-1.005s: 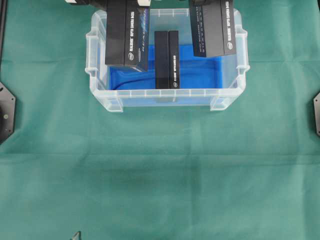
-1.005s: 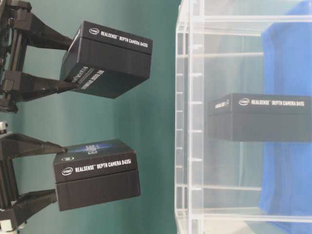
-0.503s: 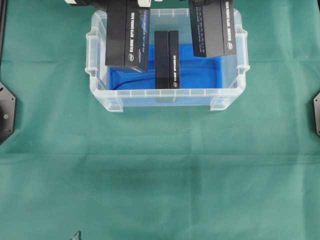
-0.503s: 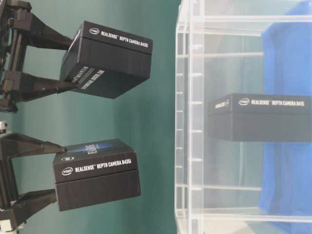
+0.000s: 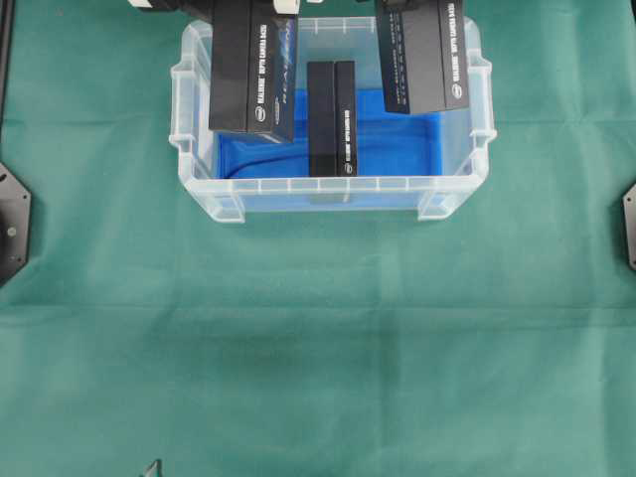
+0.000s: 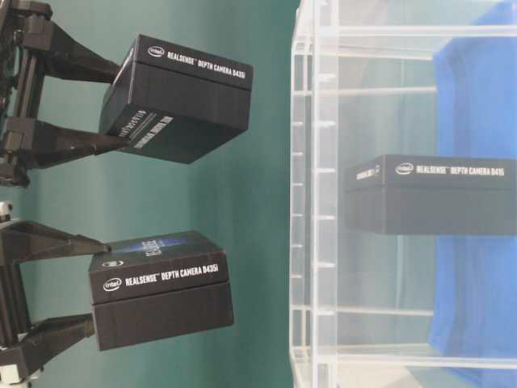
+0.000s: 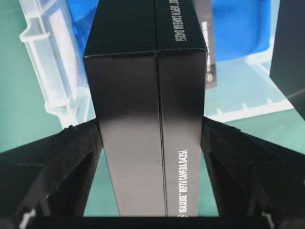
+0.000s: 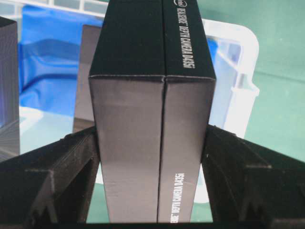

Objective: Take the box out of the case with both arms.
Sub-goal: 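Lift both gripped boxes up and out over the bin's front wall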

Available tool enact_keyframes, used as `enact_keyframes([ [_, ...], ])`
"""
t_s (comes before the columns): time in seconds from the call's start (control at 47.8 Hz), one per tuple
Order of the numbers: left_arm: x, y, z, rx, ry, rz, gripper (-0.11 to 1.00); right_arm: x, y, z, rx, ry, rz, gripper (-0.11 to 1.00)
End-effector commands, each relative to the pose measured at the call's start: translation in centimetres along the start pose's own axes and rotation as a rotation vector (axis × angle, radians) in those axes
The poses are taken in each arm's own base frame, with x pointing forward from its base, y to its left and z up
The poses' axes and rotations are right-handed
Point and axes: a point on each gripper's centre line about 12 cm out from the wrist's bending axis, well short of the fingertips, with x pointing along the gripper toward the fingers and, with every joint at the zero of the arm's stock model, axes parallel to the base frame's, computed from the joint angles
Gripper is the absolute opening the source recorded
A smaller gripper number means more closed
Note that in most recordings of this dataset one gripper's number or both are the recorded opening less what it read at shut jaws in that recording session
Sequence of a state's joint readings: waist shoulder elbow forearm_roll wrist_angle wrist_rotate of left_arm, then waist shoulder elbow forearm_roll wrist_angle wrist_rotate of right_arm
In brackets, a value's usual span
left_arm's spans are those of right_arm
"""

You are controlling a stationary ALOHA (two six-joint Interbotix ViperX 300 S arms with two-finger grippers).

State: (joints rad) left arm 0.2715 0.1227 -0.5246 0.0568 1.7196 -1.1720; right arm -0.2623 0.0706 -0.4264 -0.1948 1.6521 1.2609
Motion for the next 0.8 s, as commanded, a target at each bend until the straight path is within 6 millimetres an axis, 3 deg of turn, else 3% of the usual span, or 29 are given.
enact_keyframes([
  [0.0, -1.61, 0.26, -0.01, -0.002, -0.022, -0.042, 0.63, -1.73, -0.16, 0.24, 0.007, -0.018, 0.047, 0.65],
  [0.775, -1.62, 0.25, -0.12, 0.003, -0.021, -0.039, 0.63, -1.78, -0.10, -0.05, 0.010, -0.015, 0.046, 0.65],
])
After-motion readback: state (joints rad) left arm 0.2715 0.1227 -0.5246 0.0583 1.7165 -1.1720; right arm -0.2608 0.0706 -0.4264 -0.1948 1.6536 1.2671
